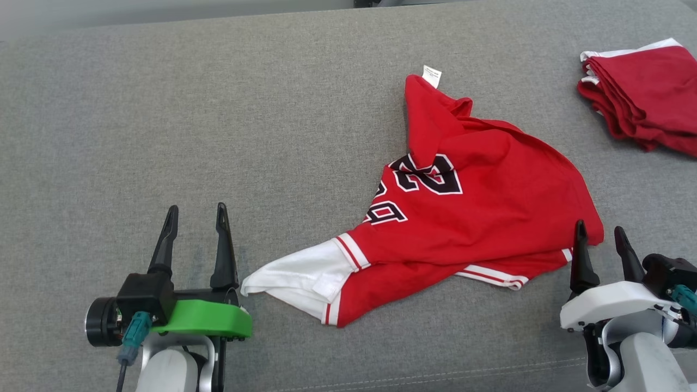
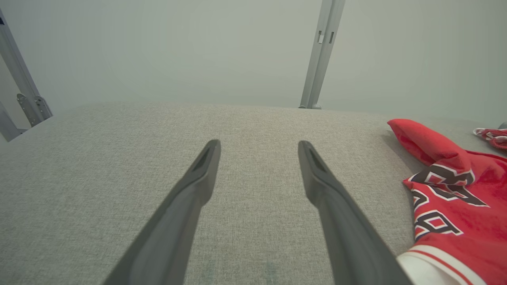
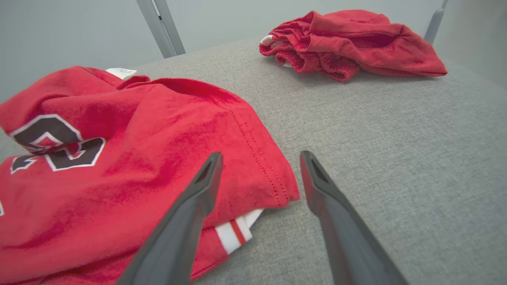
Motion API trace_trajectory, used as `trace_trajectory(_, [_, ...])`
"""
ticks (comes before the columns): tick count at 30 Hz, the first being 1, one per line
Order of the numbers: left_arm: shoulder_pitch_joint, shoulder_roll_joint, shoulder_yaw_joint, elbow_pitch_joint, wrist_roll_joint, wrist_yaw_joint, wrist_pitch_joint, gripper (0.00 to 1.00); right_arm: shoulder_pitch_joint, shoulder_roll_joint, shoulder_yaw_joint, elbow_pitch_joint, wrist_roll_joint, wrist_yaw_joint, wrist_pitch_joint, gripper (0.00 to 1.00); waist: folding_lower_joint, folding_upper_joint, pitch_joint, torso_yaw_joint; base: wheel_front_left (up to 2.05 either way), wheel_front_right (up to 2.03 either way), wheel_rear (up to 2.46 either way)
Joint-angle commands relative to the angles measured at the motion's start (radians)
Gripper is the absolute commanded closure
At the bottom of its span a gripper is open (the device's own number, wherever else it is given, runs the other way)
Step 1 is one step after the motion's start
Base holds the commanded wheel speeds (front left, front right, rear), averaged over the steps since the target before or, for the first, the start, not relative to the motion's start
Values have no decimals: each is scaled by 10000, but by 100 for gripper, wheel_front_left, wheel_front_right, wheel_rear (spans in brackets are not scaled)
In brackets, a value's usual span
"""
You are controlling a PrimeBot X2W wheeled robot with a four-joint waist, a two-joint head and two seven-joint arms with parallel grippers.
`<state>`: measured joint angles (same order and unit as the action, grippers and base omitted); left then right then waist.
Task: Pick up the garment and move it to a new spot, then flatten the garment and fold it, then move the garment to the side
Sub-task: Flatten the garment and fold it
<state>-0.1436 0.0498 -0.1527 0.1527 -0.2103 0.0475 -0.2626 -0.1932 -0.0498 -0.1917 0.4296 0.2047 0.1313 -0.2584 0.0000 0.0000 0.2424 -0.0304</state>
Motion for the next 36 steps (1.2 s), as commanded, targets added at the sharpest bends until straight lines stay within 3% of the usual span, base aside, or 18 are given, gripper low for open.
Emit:
trace_trajectory(1, [53,16,30,12,-81,-30,-22,0,157,-16,124,-127,181,-12,-65,0,0,0,-6,-5,0,0,0])
trace_trajectory(6, [31,16,-9,18,-96,-42,-22,0,565,-18,1066,-643,1212,-12,-63,0,0,0,-25,9,0,0,0])
trace_trajectory(13, [16,16,-44,3,-99,9,-22,0,805,-25,2119,-380,2405,-12,160,0,0,0,9,116,0,0,0])
trace_trajectory(24, [-99,18,-66,25,-72,14,-22,0,-105,-22,2146,869,3534,-15,209,0,0,0,65,331,0,0,0])
trace_trajectory(34, [63,16,19,-28,7,54,-22,0,-185,-27,1251,276,3144,-12,-47,0,0,0,53,344,0,0,0])
trace_trajectory(36, [44,16,2,-28,10,55,-22,0,-272,-24,1042,278,2961,-12,-54,54,0,0,62,317,0,0,0])
